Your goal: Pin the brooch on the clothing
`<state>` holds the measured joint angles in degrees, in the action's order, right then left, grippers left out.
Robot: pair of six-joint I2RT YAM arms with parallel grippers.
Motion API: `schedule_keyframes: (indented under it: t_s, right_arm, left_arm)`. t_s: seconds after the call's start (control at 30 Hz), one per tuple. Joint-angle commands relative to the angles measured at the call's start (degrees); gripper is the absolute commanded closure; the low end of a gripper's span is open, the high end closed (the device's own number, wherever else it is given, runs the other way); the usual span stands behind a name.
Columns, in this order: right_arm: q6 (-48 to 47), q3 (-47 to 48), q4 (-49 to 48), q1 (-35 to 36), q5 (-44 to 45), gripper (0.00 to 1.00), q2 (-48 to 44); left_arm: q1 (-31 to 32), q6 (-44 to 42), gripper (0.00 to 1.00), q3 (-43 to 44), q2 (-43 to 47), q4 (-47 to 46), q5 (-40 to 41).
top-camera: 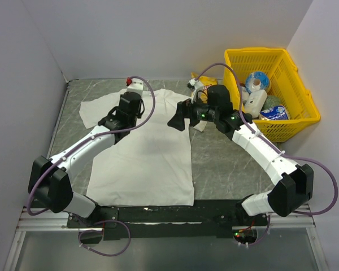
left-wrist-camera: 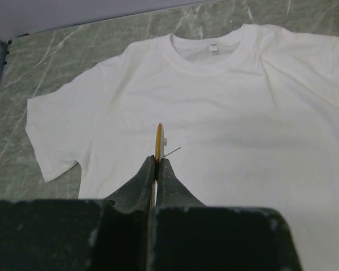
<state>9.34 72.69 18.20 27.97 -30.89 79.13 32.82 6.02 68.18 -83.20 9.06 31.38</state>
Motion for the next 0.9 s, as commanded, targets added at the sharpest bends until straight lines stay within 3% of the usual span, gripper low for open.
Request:
schedule_keyframes:
  t_s: [0.0,0.13,0.3,0.4,0.67,0.87]
  right_arm:
    - [1.0,1.1,-3.3,-0.5,-2.9,0.0,0.9]
    - [0.9,2.5,-2.5,-0.3,-3.2,0.0,2.4]
    - [0.6,2.9,-2.5,-0.4,-2.9,0.0,3.2]
    - [0.4,3.8,-2.0,-0.4,-3.6,0.0,4.4]
    - [-0.5,6.3,-0.8,-0.3,-4.0,0.0,6.2]
    - [-0.8,7.0,-0.4,-0.4,-4.5,0.0,7.7]
  left_arm:
    - [-4.2,-3.3,0.99,-3.2,2.7,-6.2,-6.6]
    - [-10.7,-2.7,0.99,-3.8,2.3,-6.3,-17.0]
    - [-12.2,-7.5,0.99,-4.5,0.3,-7.2,-15.4]
    - [-13.0,-12.9,0.99,-8.0,1.5,-12.4,-13.9]
    - [-16.6,-23.2,0.99,-17.5,6.9,-23.8,-23.3]
    - [-20.3,-24.6,0.99,-16.3,2.2,-22.1,-25.7]
